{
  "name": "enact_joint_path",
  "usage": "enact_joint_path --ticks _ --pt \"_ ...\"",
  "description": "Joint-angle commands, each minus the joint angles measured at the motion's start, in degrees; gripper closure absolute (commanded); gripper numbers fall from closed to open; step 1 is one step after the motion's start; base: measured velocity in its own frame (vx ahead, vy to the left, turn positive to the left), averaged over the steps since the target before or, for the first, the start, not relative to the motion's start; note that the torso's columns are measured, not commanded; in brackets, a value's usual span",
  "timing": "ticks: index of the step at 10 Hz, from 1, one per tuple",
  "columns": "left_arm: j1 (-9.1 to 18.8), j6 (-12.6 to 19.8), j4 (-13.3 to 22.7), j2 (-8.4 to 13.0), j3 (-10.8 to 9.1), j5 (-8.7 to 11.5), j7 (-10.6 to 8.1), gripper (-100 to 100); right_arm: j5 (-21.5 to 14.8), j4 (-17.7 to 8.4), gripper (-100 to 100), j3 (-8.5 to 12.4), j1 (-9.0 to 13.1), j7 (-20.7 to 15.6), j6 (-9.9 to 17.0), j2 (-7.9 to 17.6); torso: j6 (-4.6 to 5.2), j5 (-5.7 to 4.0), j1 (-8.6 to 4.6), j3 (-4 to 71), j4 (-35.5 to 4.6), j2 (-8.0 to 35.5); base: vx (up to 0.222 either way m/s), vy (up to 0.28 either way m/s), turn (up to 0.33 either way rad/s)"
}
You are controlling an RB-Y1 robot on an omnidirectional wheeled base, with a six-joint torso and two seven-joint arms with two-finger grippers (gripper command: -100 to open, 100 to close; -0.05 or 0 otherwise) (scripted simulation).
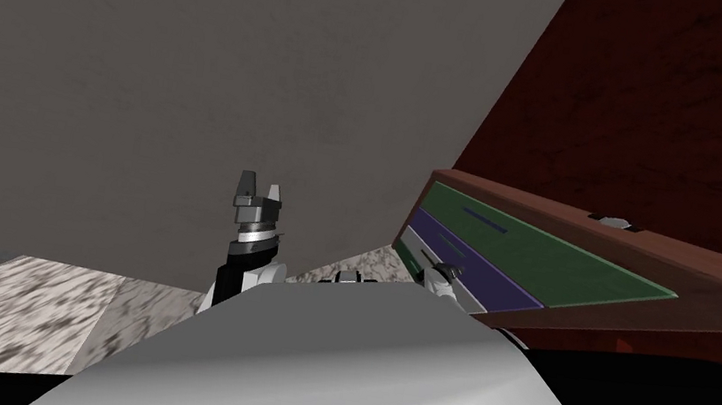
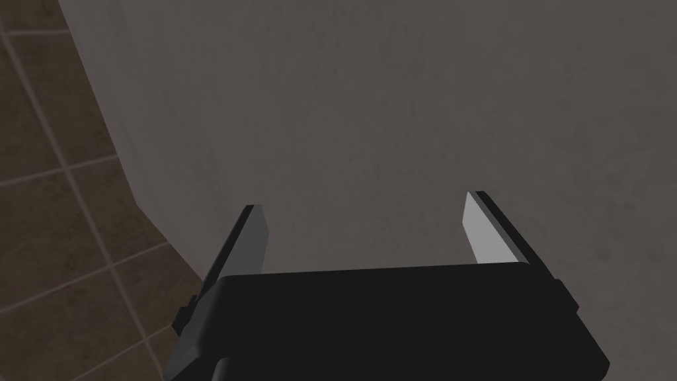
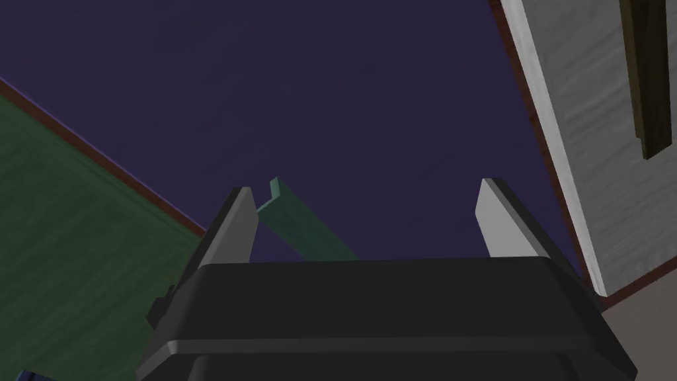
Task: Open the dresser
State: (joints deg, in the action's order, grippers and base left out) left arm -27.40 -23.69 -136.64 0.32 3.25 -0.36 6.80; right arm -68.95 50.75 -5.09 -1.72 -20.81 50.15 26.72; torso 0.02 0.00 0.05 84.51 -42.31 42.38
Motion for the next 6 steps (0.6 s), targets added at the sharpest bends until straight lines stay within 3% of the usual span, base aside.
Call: enact_joint_path --ticks 1,6 --pt "0.0 0.0 0.0 0.0 0.00 0.0 0.00 0 -3.2 -3.3 -100 0.2 1.8 -0.8 2.6 2.5 -0.02 0.00 -0.01 0.0 0.0 0.0 0.048 -0.025 0.167" --pt "0.0 0.0 0.0 0.0 -0.01 0.0 0.00 0 -3.2 -3.6 -100 0.2 1.9 -0.5 2.4 2.5 -0.02 -0.06 -0.30 0.1 0.0 -0.2 0.034 -0.036 0.012"
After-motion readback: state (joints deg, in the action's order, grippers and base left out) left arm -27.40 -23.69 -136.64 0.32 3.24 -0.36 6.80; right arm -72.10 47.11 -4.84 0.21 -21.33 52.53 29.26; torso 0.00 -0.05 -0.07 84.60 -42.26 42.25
